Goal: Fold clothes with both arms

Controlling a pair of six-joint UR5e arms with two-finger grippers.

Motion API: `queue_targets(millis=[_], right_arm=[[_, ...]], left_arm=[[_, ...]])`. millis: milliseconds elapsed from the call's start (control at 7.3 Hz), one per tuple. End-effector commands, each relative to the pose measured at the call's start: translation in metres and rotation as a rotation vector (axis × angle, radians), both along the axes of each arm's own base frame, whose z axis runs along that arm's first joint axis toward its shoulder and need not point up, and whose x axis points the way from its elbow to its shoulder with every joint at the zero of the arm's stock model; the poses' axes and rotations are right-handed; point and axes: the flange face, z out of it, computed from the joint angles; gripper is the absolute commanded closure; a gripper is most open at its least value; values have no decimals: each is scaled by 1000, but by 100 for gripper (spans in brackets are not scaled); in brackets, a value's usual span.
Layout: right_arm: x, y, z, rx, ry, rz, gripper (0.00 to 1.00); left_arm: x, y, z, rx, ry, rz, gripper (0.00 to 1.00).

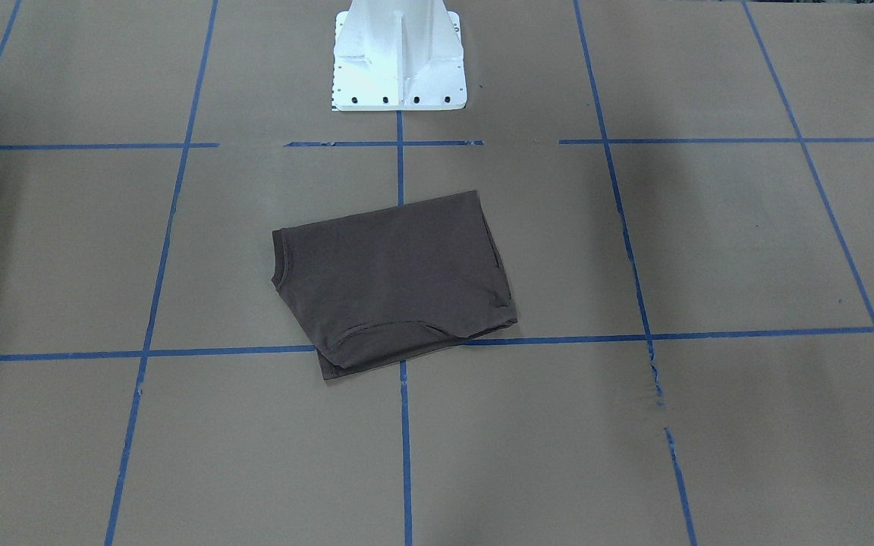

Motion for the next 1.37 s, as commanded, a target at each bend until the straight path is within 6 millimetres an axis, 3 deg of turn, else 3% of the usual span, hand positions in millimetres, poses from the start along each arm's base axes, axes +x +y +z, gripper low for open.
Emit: queue_targets(millis=[0,274,411,548,1233], right_arm=[[0,0,-1,3,-4,0,0],[1,3,1,-2,-7,1,0],[0,0,-19,36,-10,6,0],[1,2,-23,43,-9,7,0],[0,2,-20,36,-15,6,0]], left_arm=[[1,-3,-2,6,-22,-1,0],[-3,-8,-8,22,-58,-6,0],[-5,-10,-10,29,-89,-10,0],[-6,-13,-22,56,-105,-13,0],[1,-9,-20,36,-11,-4,0]])
